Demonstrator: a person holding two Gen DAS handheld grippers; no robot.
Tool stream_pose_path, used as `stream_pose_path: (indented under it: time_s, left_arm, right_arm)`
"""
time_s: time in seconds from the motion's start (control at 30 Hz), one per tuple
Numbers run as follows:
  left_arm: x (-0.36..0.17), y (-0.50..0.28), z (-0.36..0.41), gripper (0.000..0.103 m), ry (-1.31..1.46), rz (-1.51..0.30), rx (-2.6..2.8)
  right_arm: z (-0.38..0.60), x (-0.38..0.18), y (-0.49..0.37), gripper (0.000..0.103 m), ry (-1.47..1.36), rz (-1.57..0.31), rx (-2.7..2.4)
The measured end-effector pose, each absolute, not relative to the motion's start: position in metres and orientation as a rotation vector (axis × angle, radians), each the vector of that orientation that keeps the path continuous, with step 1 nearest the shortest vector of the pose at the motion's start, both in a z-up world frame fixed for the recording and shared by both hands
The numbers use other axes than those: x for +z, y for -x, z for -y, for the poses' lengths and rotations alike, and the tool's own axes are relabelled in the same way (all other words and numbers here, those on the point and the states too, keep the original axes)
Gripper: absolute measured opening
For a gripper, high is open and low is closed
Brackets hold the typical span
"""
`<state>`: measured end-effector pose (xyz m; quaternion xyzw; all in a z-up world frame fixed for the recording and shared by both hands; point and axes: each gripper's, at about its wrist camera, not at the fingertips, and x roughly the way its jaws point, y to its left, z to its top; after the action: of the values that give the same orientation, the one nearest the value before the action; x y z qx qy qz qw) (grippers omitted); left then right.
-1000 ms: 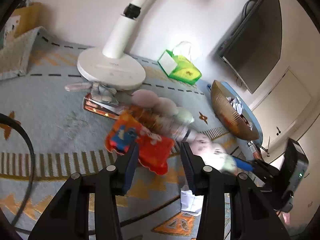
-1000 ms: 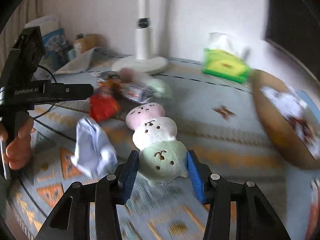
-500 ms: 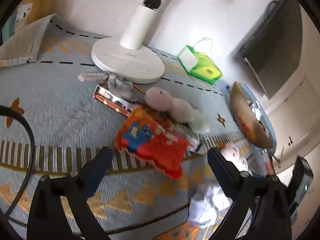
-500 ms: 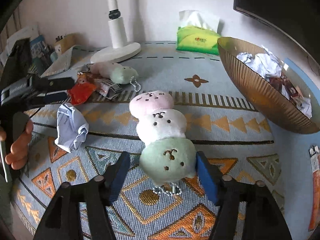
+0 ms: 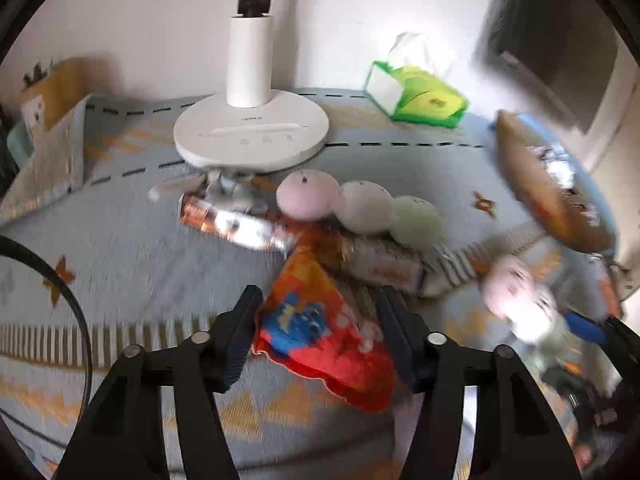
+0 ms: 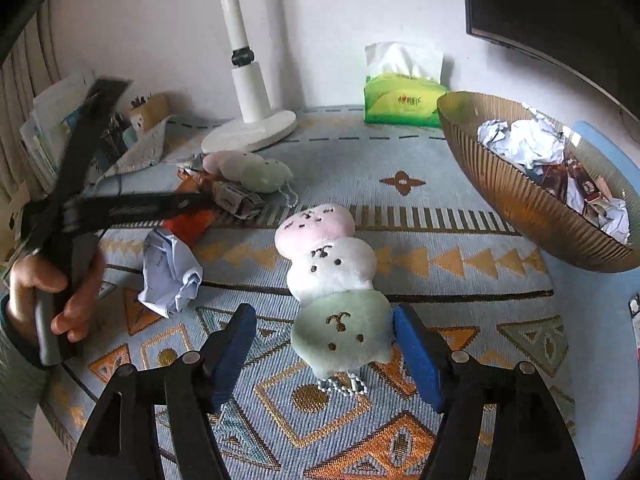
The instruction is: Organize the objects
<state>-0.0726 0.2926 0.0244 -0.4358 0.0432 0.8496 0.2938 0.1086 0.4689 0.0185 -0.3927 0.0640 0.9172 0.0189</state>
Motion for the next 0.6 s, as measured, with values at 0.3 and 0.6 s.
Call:
stream_pose_path:
  time_s: [0.3,0.6]
  left_arm:
    - [0.016,0.062,-0.241,0.042,1.155,0.086,2.166]
    - [0.016,0.054,-0.233,0.047,1.150,0.164,2.138]
  right_arm:
    - [-0.474,0.012,-0.104,0.069,1.256,-0.224,2.806]
    - [-0.477,0.009,-0.101,0.069,1.283,-0.259,2.798]
